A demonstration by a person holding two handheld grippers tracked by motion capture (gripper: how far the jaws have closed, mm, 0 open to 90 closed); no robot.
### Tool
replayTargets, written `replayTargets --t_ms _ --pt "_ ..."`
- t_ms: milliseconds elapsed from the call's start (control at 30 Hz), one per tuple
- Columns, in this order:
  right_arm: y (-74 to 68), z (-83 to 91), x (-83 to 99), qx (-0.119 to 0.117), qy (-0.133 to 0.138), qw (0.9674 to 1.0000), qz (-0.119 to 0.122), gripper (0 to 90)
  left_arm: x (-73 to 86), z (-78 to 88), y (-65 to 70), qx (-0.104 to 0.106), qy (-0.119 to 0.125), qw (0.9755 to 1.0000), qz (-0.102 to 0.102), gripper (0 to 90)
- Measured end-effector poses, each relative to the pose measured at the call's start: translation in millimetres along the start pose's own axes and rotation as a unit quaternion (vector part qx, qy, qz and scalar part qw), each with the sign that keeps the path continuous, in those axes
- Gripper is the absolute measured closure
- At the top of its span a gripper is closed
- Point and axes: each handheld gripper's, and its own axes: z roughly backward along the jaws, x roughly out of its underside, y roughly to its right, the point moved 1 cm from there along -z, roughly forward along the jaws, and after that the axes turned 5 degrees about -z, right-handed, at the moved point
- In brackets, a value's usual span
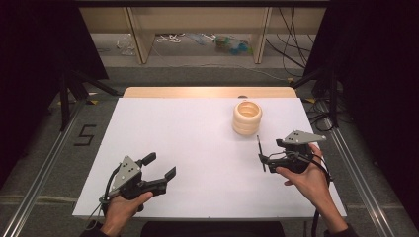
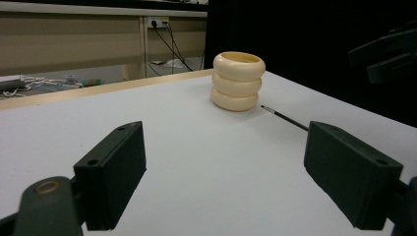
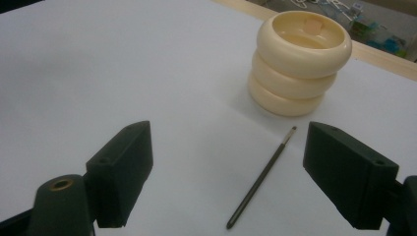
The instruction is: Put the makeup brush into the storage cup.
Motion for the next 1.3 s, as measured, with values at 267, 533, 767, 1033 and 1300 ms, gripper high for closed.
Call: replayTargets --t_ms 267,533,767,1033,1300 --pt "6.9 -12.5 -13.0 -0.003 -0.035 0.9994 0.007 20.4 0.1 -0.3 -0.1 0.002 0.0 1.0 0.001 15.8" --pt "13.3 -23.0 -23.1 0.006 -0.057 0.9983 0.007 20.5 -0.3 0.1 0.1 0.0 0.001 1.0 0.001 15.8" --pt "17.0 -30.7 -26.2 0.001 -0.071 0.9974 0.005 21.0 -0.4 -0.3 0.2 0.001 0.002 1.0 0.002 15.8" --pt "24.4 -52.8 -27.2 0.001 -0.109 0.9941 0.0 23.0 -0.1 -0.4 0.1 0.003 0.0 1.0 0.002 15.8" --pt "31.0 -64.8 -28.6 0.007 -0.141 0.9899 0.001 23.5 -0.2 -0.6 0.5 0.003 0.0 1.0 0.001 15.8"
